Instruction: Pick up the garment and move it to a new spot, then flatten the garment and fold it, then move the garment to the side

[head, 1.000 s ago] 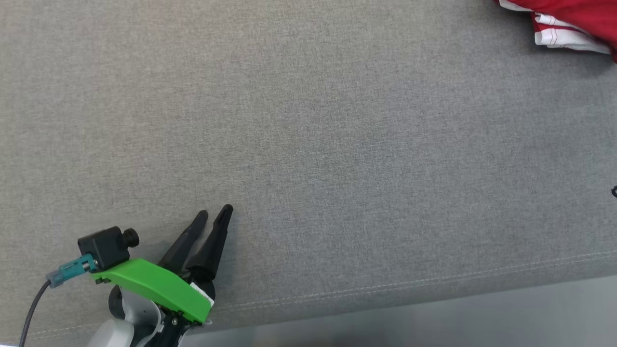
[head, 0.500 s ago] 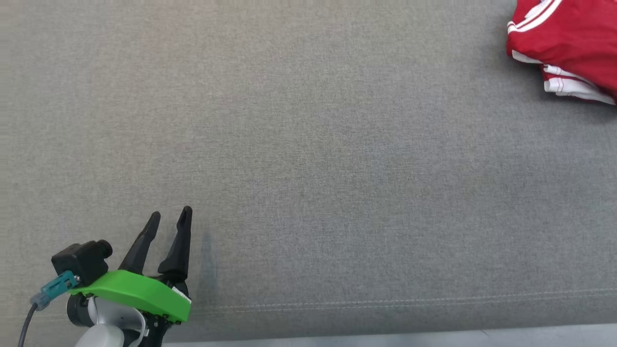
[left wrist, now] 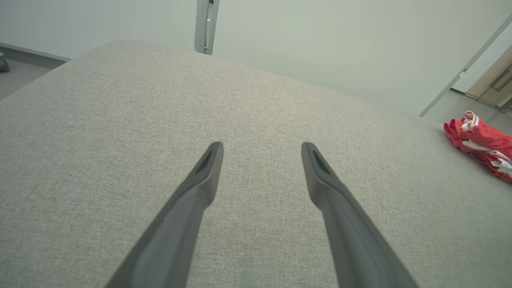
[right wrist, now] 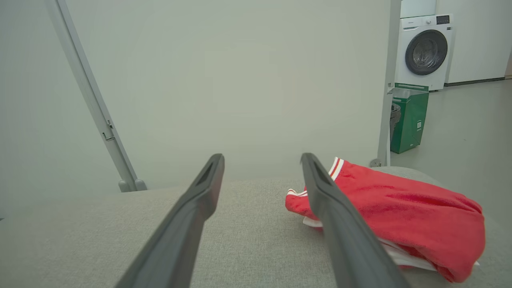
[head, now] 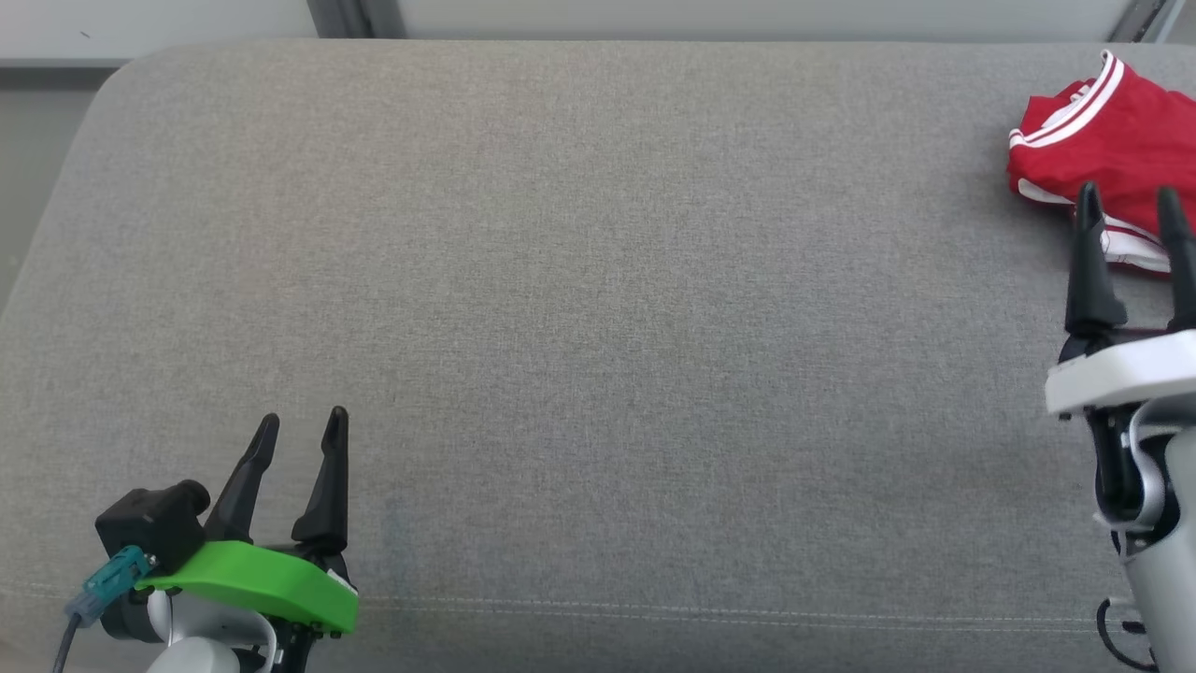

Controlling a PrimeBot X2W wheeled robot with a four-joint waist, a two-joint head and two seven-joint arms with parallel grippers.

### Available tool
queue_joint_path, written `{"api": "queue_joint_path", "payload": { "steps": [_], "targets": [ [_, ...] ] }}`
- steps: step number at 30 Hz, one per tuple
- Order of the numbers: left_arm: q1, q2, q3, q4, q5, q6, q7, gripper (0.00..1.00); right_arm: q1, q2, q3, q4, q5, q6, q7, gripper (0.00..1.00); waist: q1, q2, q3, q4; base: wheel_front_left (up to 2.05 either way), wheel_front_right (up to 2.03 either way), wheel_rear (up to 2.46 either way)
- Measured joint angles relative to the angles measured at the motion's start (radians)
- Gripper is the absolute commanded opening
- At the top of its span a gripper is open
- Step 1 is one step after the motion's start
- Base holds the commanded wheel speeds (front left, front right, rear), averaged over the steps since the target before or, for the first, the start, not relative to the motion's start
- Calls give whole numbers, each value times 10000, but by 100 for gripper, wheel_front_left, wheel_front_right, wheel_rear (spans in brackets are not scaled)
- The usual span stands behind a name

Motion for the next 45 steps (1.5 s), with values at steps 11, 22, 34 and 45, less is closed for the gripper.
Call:
{"api": "queue_joint_path", "payload": {
  "steps": [11,22,34,45],
  "targets": [
    [257,4,144,196,825,81,-173,100,1877,704,579,15,-909,-251,0,100,0,0,-601,208,0,0,0],
    [607,-15,334,188,1275,102,-174,100,2969,1394,-35,-412,-1267,-368,0,100,0,0,-996,248,0,0,0],
    [831,-107,744,-148,1776,159,-201,100,3582,1900,-393,-803,-1676,-424,0,100,0,0,-1158,-256,0,0,0],
    [863,-316,449,33,2169,-17,-184,0,3946,2201,-704,-853,-1894,-422,4,0,0,0,-1156,-652,0,0,0]
  ]
}}
